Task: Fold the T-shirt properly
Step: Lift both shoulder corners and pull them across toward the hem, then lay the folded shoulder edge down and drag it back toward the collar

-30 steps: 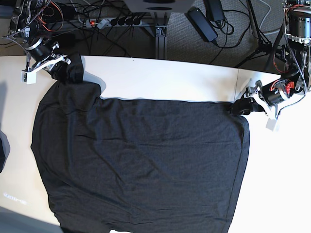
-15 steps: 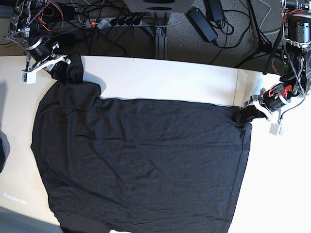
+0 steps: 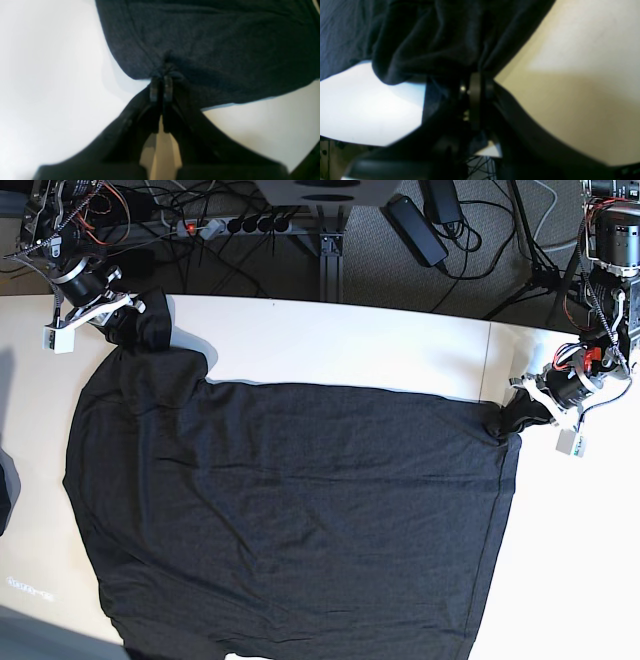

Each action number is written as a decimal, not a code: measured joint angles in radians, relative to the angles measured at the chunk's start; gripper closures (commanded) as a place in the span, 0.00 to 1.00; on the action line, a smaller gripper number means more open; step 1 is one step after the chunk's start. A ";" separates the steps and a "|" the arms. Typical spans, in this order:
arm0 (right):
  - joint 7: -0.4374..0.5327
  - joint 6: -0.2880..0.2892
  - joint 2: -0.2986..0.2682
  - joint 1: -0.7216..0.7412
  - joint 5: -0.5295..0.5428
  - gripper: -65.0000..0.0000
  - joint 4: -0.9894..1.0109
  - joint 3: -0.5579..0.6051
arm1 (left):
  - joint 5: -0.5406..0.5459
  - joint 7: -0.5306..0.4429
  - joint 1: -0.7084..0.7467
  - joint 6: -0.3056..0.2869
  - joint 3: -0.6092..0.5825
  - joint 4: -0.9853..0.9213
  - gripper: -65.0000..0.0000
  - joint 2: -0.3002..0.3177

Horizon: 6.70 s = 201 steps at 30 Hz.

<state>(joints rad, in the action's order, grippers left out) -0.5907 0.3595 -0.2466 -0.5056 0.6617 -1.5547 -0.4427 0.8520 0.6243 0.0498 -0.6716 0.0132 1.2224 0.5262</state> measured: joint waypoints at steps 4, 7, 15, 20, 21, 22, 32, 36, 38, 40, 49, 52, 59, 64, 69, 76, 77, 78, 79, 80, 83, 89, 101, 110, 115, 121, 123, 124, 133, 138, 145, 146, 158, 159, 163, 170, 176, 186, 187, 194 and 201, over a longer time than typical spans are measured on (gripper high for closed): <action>-0.059 0.000 0.000 0.002 -0.023 1.00 -0.040 0.000 | 0.097 0.044 0.008 -0.003 0.011 0.000 1.00 0.003; -0.106 0.003 0.000 -0.021 -0.035 1.00 -0.098 -0.009 | 0.137 0.135 0.016 -0.004 0.066 0.026 1.00 0.006; -0.209 0.010 0.011 -0.116 0.023 1.00 -0.248 -0.117 | 0.382 0.297 0.022 -0.004 0.125 0.108 1.00 0.085; -0.228 0.020 -0.010 -0.119 0.107 1.00 -0.274 -0.208 | 0.465 0.344 0.021 -0.004 0.126 0.128 1.00 0.111; -0.235 0.031 -0.019 -0.120 0.122 1.00 -0.275 -0.224 | 0.476 0.353 0.022 -0.004 0.126 0.130 1.00 0.117; -0.240 0.039 -0.031 -0.120 0.133 1.00 -0.277 -0.238 | 0.490 0.369 0.022 -0.004 0.127 0.131 1.00 0.123; -0.250 0.066 -0.160 -0.060 0.196 1.00 -0.319 -0.290 | 0.552 0.388 -0.038 -0.005 0.147 0.132 1.00 0.142; -0.251 0.070 -0.177 0.003 0.198 1.00 -0.319 -0.289 | 0.524 0.382 -0.099 -0.005 0.149 0.131 1.00 0.142; -0.253 0.071 -0.186 0.026 0.198 1.00 -0.312 -0.288 | 0.483 0.344 -0.124 -0.005 0.149 0.131 1.00 0.142; -0.256 0.071 -0.201 0.058 0.198 1.00 -0.295 -0.287 | 0.443 0.322 -0.153 -0.005 0.145 0.129 1.00 0.141; -0.254 0.082 -0.311 0.259 0.151 1.00 -0.125 -0.120 | 0.348 0.254 -0.275 -0.006 0.025 -0.052 1.00 0.074; -0.254 0.085 -0.326 0.347 0.148 1.00 -0.041 -0.055 | 0.335 0.249 -0.339 -0.005 0.019 -0.129 1.00 0.050; -0.253 0.087 -0.330 0.557 0.133 1.00 0.137 0.021 | 0.279 0.220 -0.446 -0.006 0.019 -0.256 1.00 0.044; -0.252 0.087 -0.330 0.720 0.103 1.00 0.279 0.105 | 0.251 0.185 -0.479 -0.006 0.018 -0.298 1.00 0.044; -0.252 0.087 -0.329 0.850 0.097 1.00 0.393 0.208 | 0.187 0.130 -0.488 -0.006 0.013 -0.323 1.00 0.041; -0.221 0.087 -0.329 0.991 0.028 1.00 0.518 0.311 | 0.026 -0.059 -0.488 -0.006 -0.132 -0.349 1.00 0.024; -0.211 0.087 -0.328 1.004 0.018 1.00 0.541 0.318 | 0.005 -0.082 -0.488 -0.006 -0.147 -0.351 1.00 0.021; -0.199 0.087 -0.327 1.012 0.007 1.00 0.562 0.323 | -0.007 -0.108 -0.488 -0.006 -0.160 -0.352 1.00 0.019; -0.193 0.087 -0.327 1.017 -0.002 1.00 0.584 0.329 | -0.023 -0.131 -0.488 -0.006 -0.170 -0.352 0.98 0.017; -0.188 0.087 -0.325 1.020 -0.013 1.00 0.605 0.332 | -0.034 -0.147 -0.488 -0.006 -0.177 -0.352 0.97 0.016; -0.171 0.087 -0.318 1.021 -0.029 1.00 0.648 0.332 | -0.054 -0.154 -0.492 -0.006 -0.179 -0.352 0.97 0.016; -0.055 0.087 -0.299 1.025 -0.064 0.73 0.659 0.332 | -0.152 -0.225 -0.499 -0.006 -0.179 -0.352 0.47 0.016; -0.023 0.087 -0.282 1.032 -0.087 0.37 0.658 0.332 | -0.177 -0.238 -0.591 -0.006 -0.177 -0.352 0.42 0.013; -0.013 0.086 -0.206 1.032 -0.264 1.00 0.667 0.332 | -0.353 -0.236 -0.549 -0.008 -0.308 -0.353 1.00 -0.101; -0.008 0.086 -0.191 1.018 -0.289 1.00 0.733 0.332 | -0.416 -0.238 -0.559 0.165 -0.410 -0.387 1.00 -0.137; 0.055 0.085 -0.188 0.943 -0.261 1.00 0.760 0.328 | -0.391 -0.291 -0.578 0.170 -0.425 -0.520 1.00 -0.176; 0.077 0.085 -0.188 0.912 -0.242 1.00 0.755 0.326 | -0.404 -0.299 -0.582 0.170 -0.425 -0.534 1.00 -0.180; 0.085 0.086 -0.188 0.901 -0.233 1.00 0.755 0.326 | -0.402 -0.307 -0.580 0.169 -0.425 -0.535 1.00 -0.179; -0.043 0.087 -0.191 0.779 -0.141 1.00 0.609 0.324 | -0.414 -0.290 -0.498 0.116 -0.425 -0.397 1.00 -0.098; -0.111 0.089 -0.207 0.678 -0.124 1.00 0.455 0.324 | -0.355 -0.217 -0.380 0.113 -0.399 -0.218 1.00 -0.030; -0.157 0.093 -0.251 0.491 -0.069 1.00 0.243 0.319 | -0.359 -0.172 -0.144 0.109 -0.263 0.040 1.00 -0.003; -0.159 0.093 -0.252 0.462 -0.065 1.00 0.216 0.313 | -0.362 -0.166 -0.110 0.109 -0.241 0.076 1.00 -0.004; -0.174 0.093 -0.257 0.204 -0.057 1.00 0.032 0.169 | -0.375 -0.128 0.224 0.105 -0.083 0.421 1.00 -0.006; -0.177 0.093 -0.257 0.191 -0.057 1.00 0.024 0.158 | -0.375 -0.126 0.238 0.105 -0.078 0.439 1.00 -0.006; -0.183 0.093 -0.278 0.155 -0.056 1.00 0.006 0.137 | -0.375 -0.129 0.293 0.106 -0.071 0.497 1.00 -0.006; -0.205 0.094 -0.371 0.130 -0.046 1.00 0.005 0.136 | -0.374 -0.130 0.367 0.106 -0.071 0.525 1.00 -0.032; -0.211 0.094 -0.391 0.134 -0.052 1.00 0.007 0.136 | -0.385 -0.122 0.385 0.105 0.006 0.571 1.00 -0.079; -0.210 0.094 -0.394 0.135 -0.029 1.00 0.008 0.135 | -0.385 -0.136 0.211 0.129 0.060 0.440 1.00 -0.075; -0.210 0.094 -0.394 0.135 -0.030 1.00 0.008 0.135 | -0.385 -0.133 0.185 0.130 0.047 0.393 1.00 -0.075; -0.211 0.094 -0.393 0.135 -0.029 1.00 0.008 0.135 | -0.426 -0.191 0.097 0.132 -0.014 0.188 1.00 -0.075; -0.194 0.094 -0.393 0.137 -0.068 1.00 0.008 0.135 | -0.424 -0.270 0.174 0.132 0.005 0.190 1.00 -0.071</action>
<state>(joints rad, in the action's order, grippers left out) -0.7849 0.4534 -0.6395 -0.3683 0.5941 -1.5463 -0.3077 0.4278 0.3542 0.2241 -0.5396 0.0185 1.4128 0.4549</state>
